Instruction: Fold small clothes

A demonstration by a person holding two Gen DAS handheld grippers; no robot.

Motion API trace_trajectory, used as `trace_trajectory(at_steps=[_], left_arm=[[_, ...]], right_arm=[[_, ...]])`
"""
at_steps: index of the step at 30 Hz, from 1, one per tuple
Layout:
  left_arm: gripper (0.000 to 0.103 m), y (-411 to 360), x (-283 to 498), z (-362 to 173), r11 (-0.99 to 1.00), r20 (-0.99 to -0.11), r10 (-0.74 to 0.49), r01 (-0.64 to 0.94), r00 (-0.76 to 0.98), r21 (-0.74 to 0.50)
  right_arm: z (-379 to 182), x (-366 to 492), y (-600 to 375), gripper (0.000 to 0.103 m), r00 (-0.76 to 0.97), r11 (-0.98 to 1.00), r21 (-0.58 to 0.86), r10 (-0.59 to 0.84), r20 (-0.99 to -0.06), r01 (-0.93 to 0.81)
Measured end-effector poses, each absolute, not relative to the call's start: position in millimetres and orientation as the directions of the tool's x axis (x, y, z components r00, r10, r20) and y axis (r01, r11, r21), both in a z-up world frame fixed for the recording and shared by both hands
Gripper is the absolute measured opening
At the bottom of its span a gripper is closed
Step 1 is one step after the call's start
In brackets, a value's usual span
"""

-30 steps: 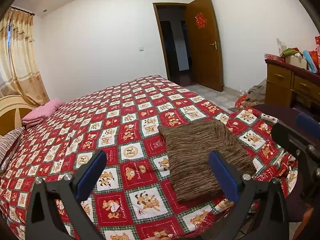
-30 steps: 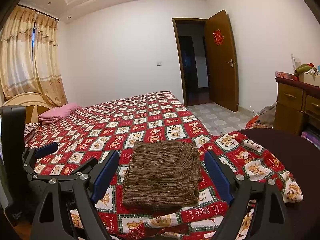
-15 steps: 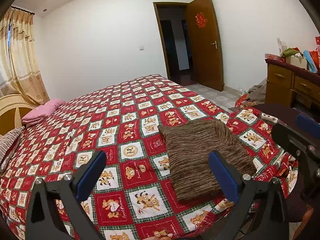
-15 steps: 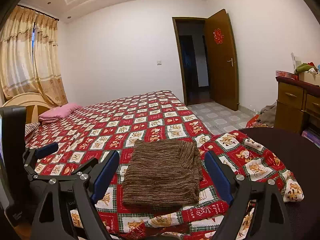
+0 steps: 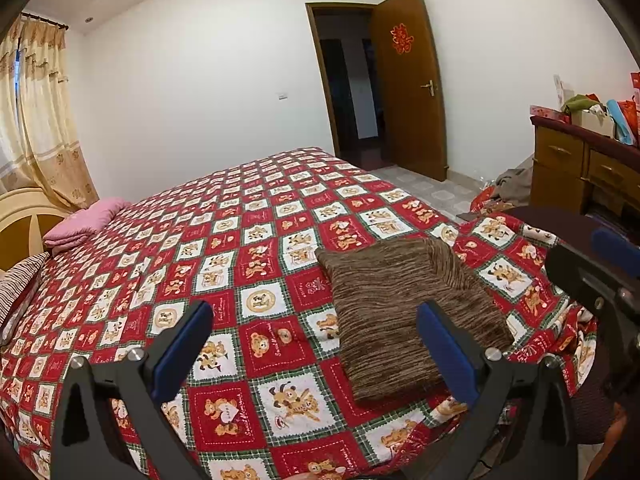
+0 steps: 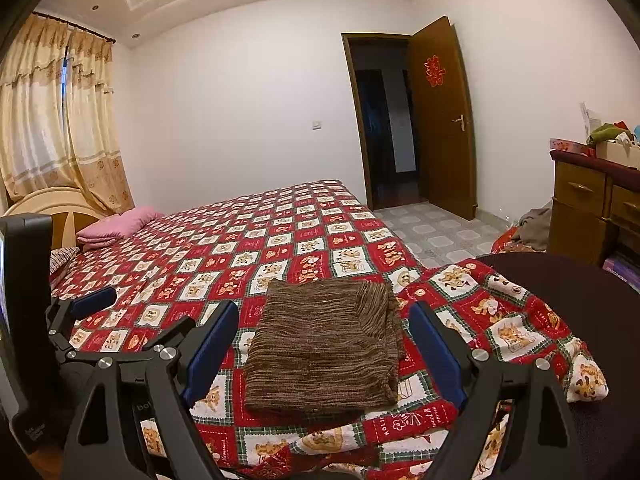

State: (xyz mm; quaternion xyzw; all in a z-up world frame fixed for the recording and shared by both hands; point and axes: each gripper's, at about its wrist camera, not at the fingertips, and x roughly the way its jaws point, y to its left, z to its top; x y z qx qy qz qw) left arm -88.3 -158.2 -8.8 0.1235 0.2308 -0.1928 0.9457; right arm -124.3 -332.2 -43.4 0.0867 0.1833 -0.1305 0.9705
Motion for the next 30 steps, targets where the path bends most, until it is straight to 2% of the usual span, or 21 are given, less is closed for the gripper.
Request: trace_trajectory(at_steps=[30], left_arm=[[0.103,-161.9,-86.7,-9.6,0.901,-0.481,-0.296,0.408,0.825,0.146]], right_arm=[[-45.6,-124.3,-331.8,0.088,0.895,0.951,0.118,-0.222,-0.388,0.287]])
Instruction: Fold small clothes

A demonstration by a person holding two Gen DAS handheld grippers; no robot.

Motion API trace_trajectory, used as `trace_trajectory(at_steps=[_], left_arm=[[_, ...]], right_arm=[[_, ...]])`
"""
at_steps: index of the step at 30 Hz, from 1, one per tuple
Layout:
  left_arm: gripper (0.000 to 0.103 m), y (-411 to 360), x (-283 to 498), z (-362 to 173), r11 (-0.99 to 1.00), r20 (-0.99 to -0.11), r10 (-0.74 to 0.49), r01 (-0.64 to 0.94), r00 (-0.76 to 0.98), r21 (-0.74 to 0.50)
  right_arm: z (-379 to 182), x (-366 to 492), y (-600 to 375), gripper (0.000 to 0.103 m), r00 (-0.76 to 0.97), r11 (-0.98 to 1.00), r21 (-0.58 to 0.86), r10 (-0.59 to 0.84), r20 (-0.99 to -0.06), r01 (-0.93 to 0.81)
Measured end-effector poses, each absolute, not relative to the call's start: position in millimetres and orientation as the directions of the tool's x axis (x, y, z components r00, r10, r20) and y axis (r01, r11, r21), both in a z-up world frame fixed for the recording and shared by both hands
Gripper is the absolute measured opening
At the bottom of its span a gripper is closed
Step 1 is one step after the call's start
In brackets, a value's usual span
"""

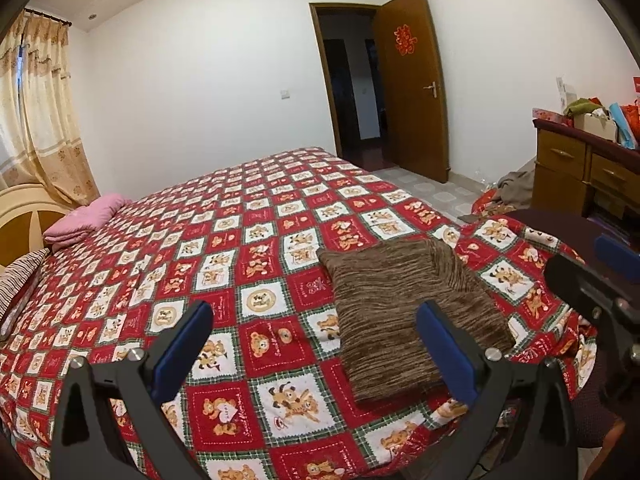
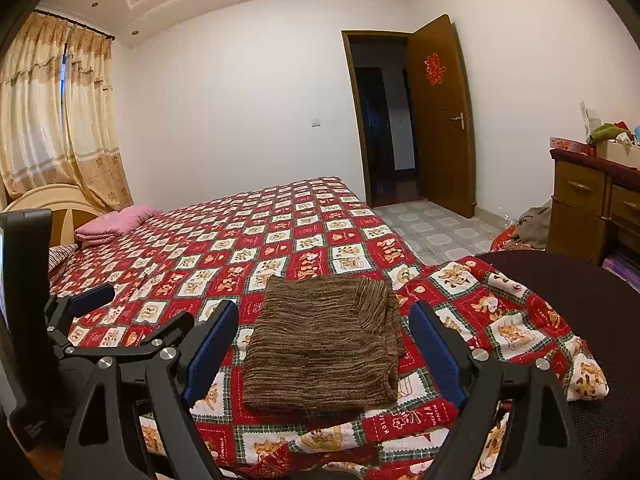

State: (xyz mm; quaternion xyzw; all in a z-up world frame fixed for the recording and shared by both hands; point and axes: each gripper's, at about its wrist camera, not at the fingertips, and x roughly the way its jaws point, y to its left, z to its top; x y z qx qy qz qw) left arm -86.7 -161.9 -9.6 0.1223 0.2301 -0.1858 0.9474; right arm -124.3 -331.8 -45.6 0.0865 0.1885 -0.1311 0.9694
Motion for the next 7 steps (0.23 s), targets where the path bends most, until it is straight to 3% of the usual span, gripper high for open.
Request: trace_trajectory(at_steps=[7], left_arm=[[0.103,-163.9,-87.5,-8.5,0.902,-0.477,-0.297,0.407,0.827,0.146]], right_arm=[[-46.0,-123.3,-332.0,0.088,0.894,0.95,0.12,-0.221,-0.39,0.288]])
